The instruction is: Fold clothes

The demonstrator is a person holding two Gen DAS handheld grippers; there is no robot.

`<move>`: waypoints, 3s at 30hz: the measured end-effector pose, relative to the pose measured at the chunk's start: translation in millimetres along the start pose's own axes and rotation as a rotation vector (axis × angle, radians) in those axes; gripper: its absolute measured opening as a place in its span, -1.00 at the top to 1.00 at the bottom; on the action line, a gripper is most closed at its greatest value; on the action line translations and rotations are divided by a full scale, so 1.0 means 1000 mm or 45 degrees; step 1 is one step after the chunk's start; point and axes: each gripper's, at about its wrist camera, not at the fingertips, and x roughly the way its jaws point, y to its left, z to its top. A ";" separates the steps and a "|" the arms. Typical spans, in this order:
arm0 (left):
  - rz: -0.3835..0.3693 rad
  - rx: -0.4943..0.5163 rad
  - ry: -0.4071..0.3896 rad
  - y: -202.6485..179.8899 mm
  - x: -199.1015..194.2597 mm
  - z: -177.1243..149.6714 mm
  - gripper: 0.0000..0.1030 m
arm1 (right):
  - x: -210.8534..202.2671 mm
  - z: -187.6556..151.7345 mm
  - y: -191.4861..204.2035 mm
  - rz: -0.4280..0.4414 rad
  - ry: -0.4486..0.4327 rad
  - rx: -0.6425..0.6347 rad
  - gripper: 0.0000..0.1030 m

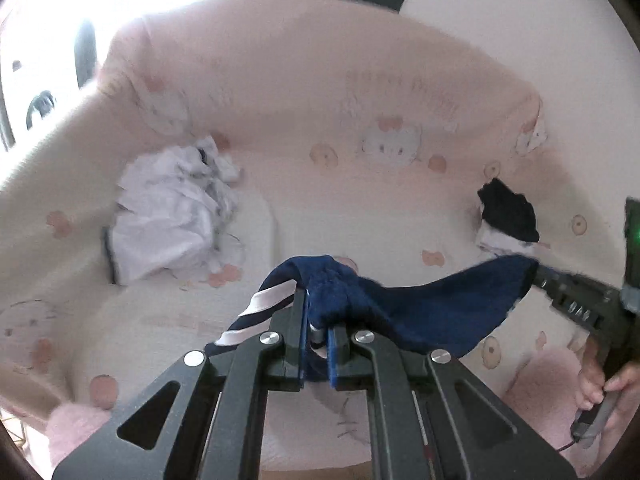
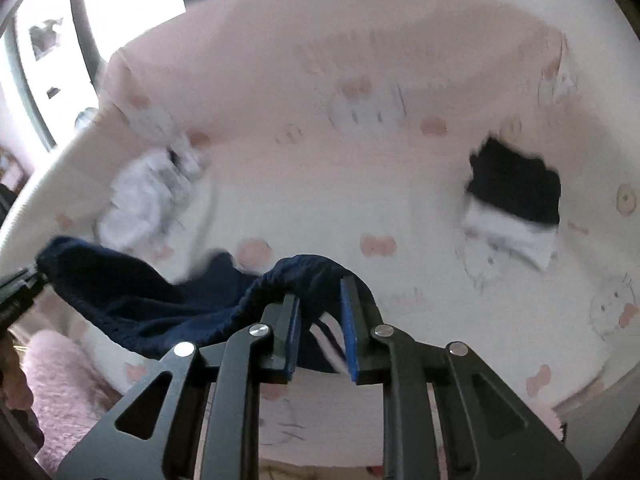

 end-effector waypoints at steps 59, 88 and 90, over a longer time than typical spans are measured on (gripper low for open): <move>0.369 -0.039 0.359 0.044 0.072 -0.110 0.04 | 0.104 -0.137 -0.037 0.034 0.487 0.182 0.05; 0.157 -0.369 0.579 0.103 0.110 -0.133 0.19 | 0.119 -0.136 -0.036 0.096 0.536 0.138 -0.06; 0.194 -0.395 0.594 0.109 0.110 -0.137 0.18 | 0.118 -0.133 -0.038 -0.018 0.526 0.114 -0.04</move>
